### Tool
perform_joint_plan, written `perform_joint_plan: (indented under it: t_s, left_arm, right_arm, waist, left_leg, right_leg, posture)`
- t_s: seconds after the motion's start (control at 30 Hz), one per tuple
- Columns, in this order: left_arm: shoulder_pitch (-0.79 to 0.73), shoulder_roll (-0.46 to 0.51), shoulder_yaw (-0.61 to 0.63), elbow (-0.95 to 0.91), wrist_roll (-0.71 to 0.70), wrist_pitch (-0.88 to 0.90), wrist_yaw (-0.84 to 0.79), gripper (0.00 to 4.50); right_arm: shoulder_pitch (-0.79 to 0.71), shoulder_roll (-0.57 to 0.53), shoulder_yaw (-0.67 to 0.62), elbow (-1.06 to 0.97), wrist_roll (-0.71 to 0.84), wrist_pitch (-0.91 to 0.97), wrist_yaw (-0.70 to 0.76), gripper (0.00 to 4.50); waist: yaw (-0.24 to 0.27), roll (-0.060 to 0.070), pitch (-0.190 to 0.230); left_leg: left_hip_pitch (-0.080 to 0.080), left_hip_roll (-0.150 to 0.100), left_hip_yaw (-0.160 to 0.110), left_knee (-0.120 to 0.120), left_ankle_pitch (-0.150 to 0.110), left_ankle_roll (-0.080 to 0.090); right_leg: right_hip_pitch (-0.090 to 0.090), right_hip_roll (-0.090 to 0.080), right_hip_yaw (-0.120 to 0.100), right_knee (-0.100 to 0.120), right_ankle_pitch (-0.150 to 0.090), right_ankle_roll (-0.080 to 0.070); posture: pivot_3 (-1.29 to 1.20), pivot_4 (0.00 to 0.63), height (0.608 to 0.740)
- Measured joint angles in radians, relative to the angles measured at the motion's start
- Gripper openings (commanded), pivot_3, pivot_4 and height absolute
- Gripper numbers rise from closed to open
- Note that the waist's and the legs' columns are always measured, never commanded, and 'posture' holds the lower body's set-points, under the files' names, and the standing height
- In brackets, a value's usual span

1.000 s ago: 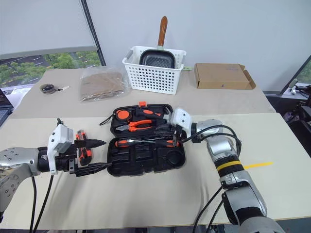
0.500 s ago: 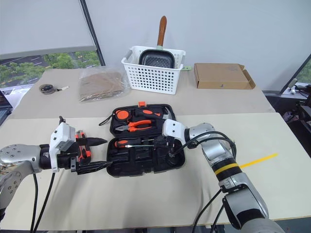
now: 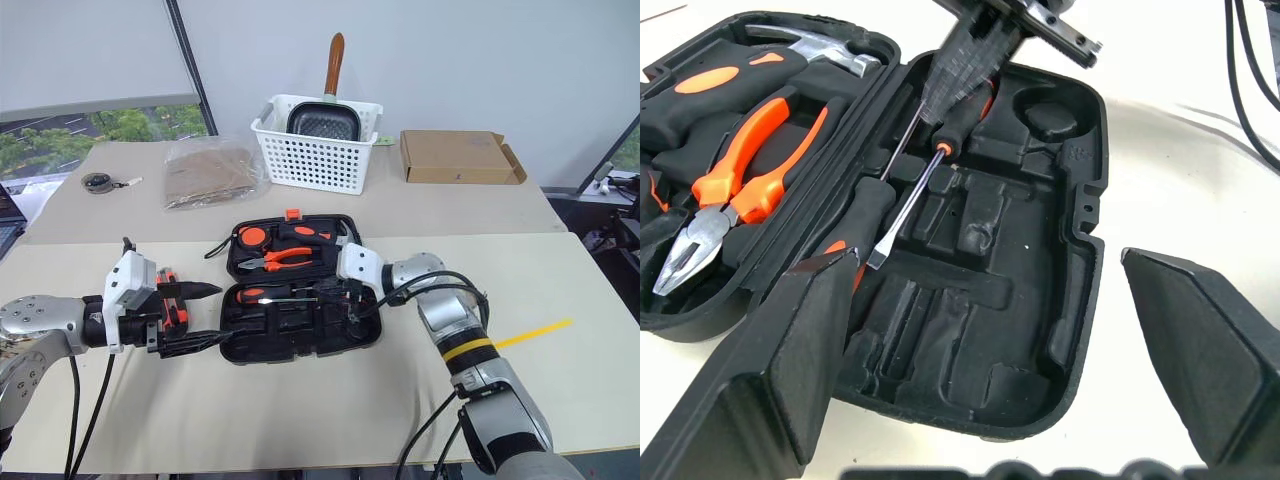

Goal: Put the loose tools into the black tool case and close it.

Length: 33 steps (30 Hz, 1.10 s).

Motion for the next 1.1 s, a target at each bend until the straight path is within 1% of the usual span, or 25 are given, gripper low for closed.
perform_joint_plan:
  t_s: [0.13,0.2,0.27,0.47,0.5,0.57,0.63,0.77,0.83,0.93,0.97,1.03,1.1]
  left_arm:
    - [0.0,0.0,0.0,0.0,0.0,0.0,0.0,4.5]
    - [0.0,0.0,0.0,0.0,0.0,0.0,0.002,4.5]
    - [0.003,0.0,0.0,0.0,0.0,0.0,0.004,4.5]
    - [0.036,-0.008,0.005,0.0,0.0,0.0,0.028,4.5]
    - [0.043,-0.022,0.012,0.0,0.0,0.0,0.043,4.5]
    - [0.054,-0.075,0.047,0.022,0.007,-0.012,0.103,4.5]
    - [0.06,-0.1,0.075,0.057,0.044,-0.033,0.169,4.5]
    - [0.054,-0.203,0.162,0.12,0.122,-0.047,0.386,4.5]
    - [0.052,-0.245,0.194,0.145,0.152,-0.05,0.471,4.5]
    - [0.066,-0.266,0.244,0.188,0.189,-0.05,0.566,4.5]
    - [0.074,-0.266,0.251,0.194,0.199,-0.05,0.584,4.5]
    - [0.098,-0.272,0.26,0.201,0.223,-0.048,0.621,4.5]
    - [0.12,-0.299,0.283,0.214,0.237,-0.04,0.67,4.5]
  right_arm:
    - [-0.001,-0.013,0.012,-0.003,-0.025,0.008,-0.012,0.08]
    - [-0.011,-0.023,0.029,-0.022,-0.046,0.031,-0.016,0.08]
    - [-0.013,-0.03,0.038,-0.038,-0.052,0.055,-0.018,0.08]
    - [-0.007,-0.016,0.032,-0.053,-0.045,0.084,-0.038,0.08]
    - [-0.005,-0.004,0.025,-0.052,-0.034,0.085,-0.041,0.08]
    - [0.0,0.035,-0.005,-0.058,0.043,0.082,-0.019,0.08]
    - [0.0,0.054,-0.027,-0.097,0.114,0.085,0.012,0.08]
    - [-0.042,0.082,-0.098,-0.145,0.247,0.147,0.048,1.09]
    - [-0.051,0.084,-0.117,-0.163,0.291,0.159,0.075,1.81]
    - [-0.051,0.084,-0.121,-0.163,0.321,0.165,0.109,2.83]
    - [-0.051,0.083,-0.121,-0.162,0.325,0.165,0.116,3.08]
    - [-0.051,0.082,-0.123,-0.154,0.335,0.165,0.128,3.9]
    - [-0.054,0.078,-0.124,-0.137,0.337,0.161,0.143,4.44]
  waist:
    - [0.001,0.0,0.0]
    - [0.003,0.0,0.0]
    - [0.006,0.0,0.0]
    - [0.008,0.0,0.0]
    - [0.007,0.0,0.0]
    - [0.001,0.0,0.0]
    - [0.0,-0.001,0.0]
    - [0.0,-0.001,0.0]
    - [0.001,-0.001,0.0]
    - [0.001,-0.002,0.0]
    - [0.002,-0.002,0.0]
    - [0.002,-0.002,0.0]
    - [0.002,-0.002,0.0]
  left_leg:
    - [0.001,0.0,0.0,0.0,0.0,0.0]
    - [0.002,0.0,0.0,0.0,-0.003,0.005]
    - [0.003,0.0,0.0,0.0,-0.004,0.006]
    - [0.003,0.001,0.0,0.0,-0.004,0.005]
    - [0.003,0.002,0.0,0.0,-0.003,0.005]
    - [0.002,0.005,0.0,-0.001,-0.002,0.004]
    - [0.001,0.007,0.0,-0.001,-0.002,0.003]
    - [0.002,0.007,0.0,-0.001,-0.002,0.003]
    - [0.002,0.007,0.0,-0.001,-0.003,0.004]
    - [0.001,0.007,0.0,-0.001,-0.003,0.004]
    - [0.001,0.007,0.0,-0.001,-0.003,0.004]
    - [0.001,0.007,0.0,-0.001,-0.003,0.005]
    - [0.001,0.007,0.0,-0.002,-0.004,0.005]
  right_leg:
    - [0.001,0.0,0.0,0.0,0.0,0.0]
    - [0.001,0.0,0.0,0.0,0.0,0.0]
    - [0.002,0.0,0.0,0.0,0.0,0.0]
    - [0.002,0.0,0.0,0.001,0.0,0.0]
    - [0.001,0.001,0.0,0.001,0.0,0.0]
    - [0.0,0.003,0.0,0.002,0.0,-0.001]
    - [0.0,0.005,-0.001,0.002,-0.001,-0.002]
    - [0.0,0.004,-0.002,0.002,0.0,-0.003]
    - [0.001,0.002,-0.002,0.001,0.0,-0.003]
    - [0.0,0.001,-0.002,0.001,0.0,-0.004]
    - [0.0,0.001,-0.002,0.001,0.0,-0.004]
    - [0.0,0.001,-0.002,0.001,0.001,-0.006]
    - [-0.001,0.0,-0.002,0.0,0.004,-0.01]
  posture:
    - [0.0,0.15,0.7]
    - [0.0,0.15,0.7]
    - [0.0,0.15,0.7]
    - [0.0,0.15,0.7]
    - [0.0,0.15,0.7]
    - [0.0,0.15,0.7]
    - [0.0,0.15,0.7]
    - [0.0,0.15,0.7]
    - [0.0,0.15,0.7]
    - [0.0,0.15,0.7]
    - [0.0,0.15,0.7]
    - [0.0,0.15,0.7]
    - [0.0,0.15,0.7]
